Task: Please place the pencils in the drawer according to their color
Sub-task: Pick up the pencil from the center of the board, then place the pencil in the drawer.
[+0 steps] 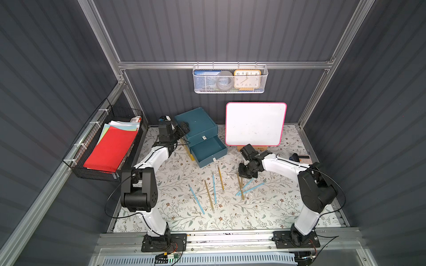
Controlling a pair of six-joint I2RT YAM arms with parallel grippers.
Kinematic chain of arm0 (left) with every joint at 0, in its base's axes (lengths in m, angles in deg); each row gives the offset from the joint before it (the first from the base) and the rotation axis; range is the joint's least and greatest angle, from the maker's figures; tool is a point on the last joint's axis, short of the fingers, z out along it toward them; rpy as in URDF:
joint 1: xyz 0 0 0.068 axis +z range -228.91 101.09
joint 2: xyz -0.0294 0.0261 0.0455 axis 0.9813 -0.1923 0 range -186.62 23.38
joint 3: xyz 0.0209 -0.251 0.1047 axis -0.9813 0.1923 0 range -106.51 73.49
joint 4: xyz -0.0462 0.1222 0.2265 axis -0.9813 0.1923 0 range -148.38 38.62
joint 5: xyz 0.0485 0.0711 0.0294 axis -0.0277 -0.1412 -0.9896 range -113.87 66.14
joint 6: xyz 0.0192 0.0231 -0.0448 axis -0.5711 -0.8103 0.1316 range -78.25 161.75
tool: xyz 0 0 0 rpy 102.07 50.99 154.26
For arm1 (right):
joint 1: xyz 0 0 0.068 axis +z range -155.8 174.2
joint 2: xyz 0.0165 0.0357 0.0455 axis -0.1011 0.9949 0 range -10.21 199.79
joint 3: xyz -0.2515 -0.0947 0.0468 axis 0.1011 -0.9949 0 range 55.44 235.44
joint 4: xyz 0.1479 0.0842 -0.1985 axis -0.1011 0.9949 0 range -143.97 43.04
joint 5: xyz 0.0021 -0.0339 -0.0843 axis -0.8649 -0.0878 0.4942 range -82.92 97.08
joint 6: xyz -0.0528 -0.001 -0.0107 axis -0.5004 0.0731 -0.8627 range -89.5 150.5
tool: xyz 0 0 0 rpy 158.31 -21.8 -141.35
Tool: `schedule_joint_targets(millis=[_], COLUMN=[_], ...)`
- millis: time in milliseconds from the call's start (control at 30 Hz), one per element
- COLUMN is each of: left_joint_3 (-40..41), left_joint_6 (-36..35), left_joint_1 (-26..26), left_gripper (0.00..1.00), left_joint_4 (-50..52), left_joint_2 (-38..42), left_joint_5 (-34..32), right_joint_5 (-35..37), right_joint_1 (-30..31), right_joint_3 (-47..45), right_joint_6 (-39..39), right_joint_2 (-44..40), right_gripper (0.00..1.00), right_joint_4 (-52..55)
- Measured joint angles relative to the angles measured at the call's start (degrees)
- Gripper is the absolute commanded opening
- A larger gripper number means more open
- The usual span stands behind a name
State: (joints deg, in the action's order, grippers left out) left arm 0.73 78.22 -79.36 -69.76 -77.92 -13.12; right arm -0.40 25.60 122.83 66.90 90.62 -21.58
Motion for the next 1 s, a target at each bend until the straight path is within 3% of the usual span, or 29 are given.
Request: schedule_joint_targets(millis=[367, 633, 1000], left_joint_3=[0.0, 0.0, 0.0], left_joint_6=[0.0, 0.0, 0.0], left_joint_1=[0.0, 0.0, 0.0], left_gripper=[1.0, 1.0, 1.0], left_joint_4=[0.0, 0.0, 0.0], left_joint_2=[0.0, 0.0, 0.0], left_joint_5=[0.2, 0.5, 0.9], right_joint_5=[-2.6, -7.8, -15.5], right_joint_1=[0.1, 2.1, 4.3], right_joint_3=[0.7, 9.1, 19.4], right_joint_6=[2.2, 7.6, 19.7], right_joint_2=[-5.6, -6.5, 2.0], right_gripper=[0.0, 0.0, 0.0], right_joint_4=[0.2, -2.1, -13.8])
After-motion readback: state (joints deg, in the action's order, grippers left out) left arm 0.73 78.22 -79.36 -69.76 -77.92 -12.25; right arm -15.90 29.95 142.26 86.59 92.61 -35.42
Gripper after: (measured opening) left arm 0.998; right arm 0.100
